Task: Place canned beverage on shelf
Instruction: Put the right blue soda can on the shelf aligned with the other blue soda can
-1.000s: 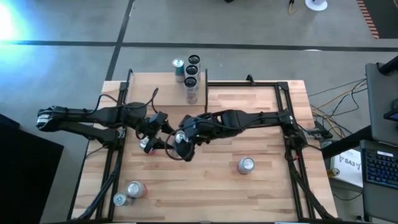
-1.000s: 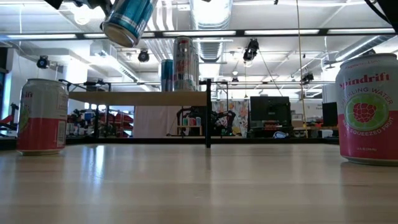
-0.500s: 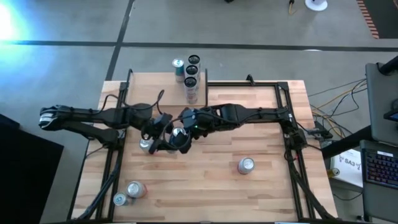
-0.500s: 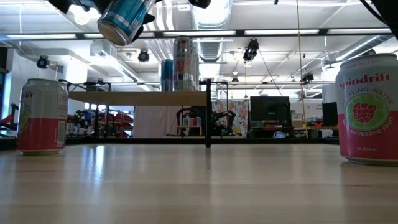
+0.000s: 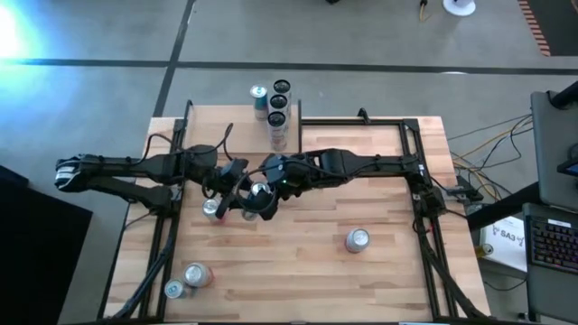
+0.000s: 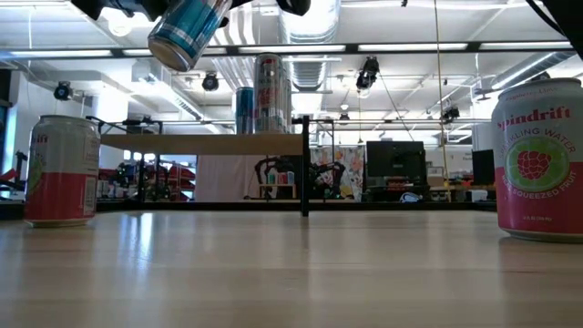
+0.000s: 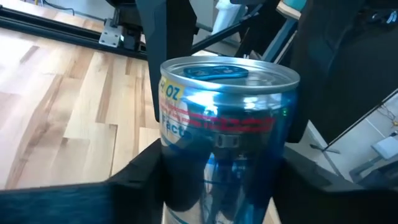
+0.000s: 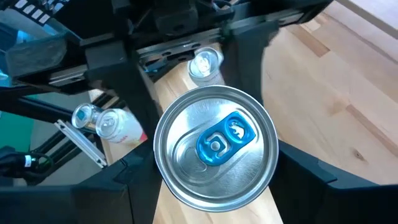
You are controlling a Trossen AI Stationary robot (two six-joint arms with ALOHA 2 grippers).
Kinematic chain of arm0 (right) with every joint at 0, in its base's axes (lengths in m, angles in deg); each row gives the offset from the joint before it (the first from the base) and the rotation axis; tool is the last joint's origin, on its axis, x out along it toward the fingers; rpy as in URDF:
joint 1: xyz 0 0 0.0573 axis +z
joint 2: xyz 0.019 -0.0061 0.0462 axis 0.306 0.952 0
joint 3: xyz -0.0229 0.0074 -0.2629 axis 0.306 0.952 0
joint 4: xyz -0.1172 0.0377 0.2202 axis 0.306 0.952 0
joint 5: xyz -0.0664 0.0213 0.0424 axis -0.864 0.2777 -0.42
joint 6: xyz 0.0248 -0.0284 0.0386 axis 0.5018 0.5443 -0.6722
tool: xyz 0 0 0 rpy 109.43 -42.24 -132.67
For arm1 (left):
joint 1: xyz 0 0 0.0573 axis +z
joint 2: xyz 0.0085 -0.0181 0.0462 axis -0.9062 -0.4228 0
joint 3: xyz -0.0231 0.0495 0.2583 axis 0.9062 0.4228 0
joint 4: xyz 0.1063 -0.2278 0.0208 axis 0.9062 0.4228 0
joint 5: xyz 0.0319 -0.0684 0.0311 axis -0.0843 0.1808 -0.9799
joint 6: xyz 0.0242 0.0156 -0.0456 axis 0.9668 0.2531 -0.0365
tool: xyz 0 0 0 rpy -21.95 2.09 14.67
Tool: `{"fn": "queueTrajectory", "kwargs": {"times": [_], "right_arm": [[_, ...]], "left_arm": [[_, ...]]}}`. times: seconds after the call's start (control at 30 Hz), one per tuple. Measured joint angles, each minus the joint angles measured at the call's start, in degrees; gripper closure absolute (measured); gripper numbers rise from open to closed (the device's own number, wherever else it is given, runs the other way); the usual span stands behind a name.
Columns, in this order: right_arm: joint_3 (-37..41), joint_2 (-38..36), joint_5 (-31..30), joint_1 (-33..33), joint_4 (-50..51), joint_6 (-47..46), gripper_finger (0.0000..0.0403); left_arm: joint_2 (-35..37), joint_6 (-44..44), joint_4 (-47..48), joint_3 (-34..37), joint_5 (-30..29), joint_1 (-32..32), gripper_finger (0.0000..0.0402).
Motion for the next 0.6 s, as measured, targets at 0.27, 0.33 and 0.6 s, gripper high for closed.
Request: {"fn": "queueTrajectory", "kwargs": {"times": [0.27, 0.33, 0.6], "right_arm": [[0.77, 0.00, -2.31, -0.23, 2.45, 1.41, 0.0161], [0.62, -0.06, -2.90, -0.62, 2.81, 3.15, 0.0145], [-0.31, -7.33, -4.37, -2.14, 7.46, 11.73, 0.0093]], "left_arm": [[-0.28, 1.94, 0.17, 0.00, -0.17, 1.84, 0.0261], [-0.26, 2.33, 0.17, 0.00, -0.36, 2.99, 0.0248], [1.55, 3.86, 0.36, 0.02, -0.60, 10.96, 0.0236]]}}
